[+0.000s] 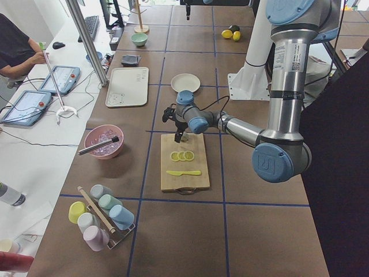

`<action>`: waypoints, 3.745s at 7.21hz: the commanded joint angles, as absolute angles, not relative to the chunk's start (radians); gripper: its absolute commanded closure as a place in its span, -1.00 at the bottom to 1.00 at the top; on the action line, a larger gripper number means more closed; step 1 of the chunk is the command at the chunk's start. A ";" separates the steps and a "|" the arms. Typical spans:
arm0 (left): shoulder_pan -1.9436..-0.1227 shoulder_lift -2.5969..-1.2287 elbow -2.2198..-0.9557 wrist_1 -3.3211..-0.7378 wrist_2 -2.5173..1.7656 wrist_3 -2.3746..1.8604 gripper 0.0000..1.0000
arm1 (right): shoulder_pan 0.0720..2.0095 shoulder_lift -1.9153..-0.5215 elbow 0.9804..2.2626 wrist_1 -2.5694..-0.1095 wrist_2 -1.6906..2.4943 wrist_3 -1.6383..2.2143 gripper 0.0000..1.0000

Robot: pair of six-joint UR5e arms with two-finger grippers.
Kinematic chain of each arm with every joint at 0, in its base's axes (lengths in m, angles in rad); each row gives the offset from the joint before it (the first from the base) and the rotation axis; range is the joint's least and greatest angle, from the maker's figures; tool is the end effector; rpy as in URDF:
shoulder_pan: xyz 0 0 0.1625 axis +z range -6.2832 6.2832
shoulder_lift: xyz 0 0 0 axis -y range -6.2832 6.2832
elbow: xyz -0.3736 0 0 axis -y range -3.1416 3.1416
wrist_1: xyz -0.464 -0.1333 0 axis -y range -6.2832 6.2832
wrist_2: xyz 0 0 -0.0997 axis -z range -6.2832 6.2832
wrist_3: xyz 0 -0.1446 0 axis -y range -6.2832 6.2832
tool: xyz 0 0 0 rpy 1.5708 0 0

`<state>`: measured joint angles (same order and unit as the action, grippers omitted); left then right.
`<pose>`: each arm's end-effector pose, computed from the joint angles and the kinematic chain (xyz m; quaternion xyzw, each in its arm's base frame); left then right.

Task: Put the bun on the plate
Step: 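Lower the left gripper onto the white bun on the cutting board and grasp it, then carry the bun with the left gripper over the white plate, then lower the bun onto the plate, open the left gripper and withdraw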

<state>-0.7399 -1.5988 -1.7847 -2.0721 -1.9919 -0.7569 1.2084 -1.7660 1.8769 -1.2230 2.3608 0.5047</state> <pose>0.4106 -0.4753 0.4545 0.1101 0.3897 0.1095 0.9077 -0.1569 -0.5000 0.5248 0.0330 -0.4282 -0.0234 0.9028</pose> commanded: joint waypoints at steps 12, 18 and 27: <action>-0.468 -2.190 -1.812 -1.635 -1.855 -1.257 0.41 | 1.207 -1.761 1.868 -1.229 2.361 0.506 -1.00; -0.414 -2.438 -1.436 -1.652 -1.750 -1.353 0.39 | 1.207 -1.764 1.870 -1.227 2.361 0.512 -1.00; -0.437 -2.378 -1.632 -1.582 -1.755 -1.350 -0.99 | 1.207 -1.756 1.868 -1.227 2.359 0.517 -1.00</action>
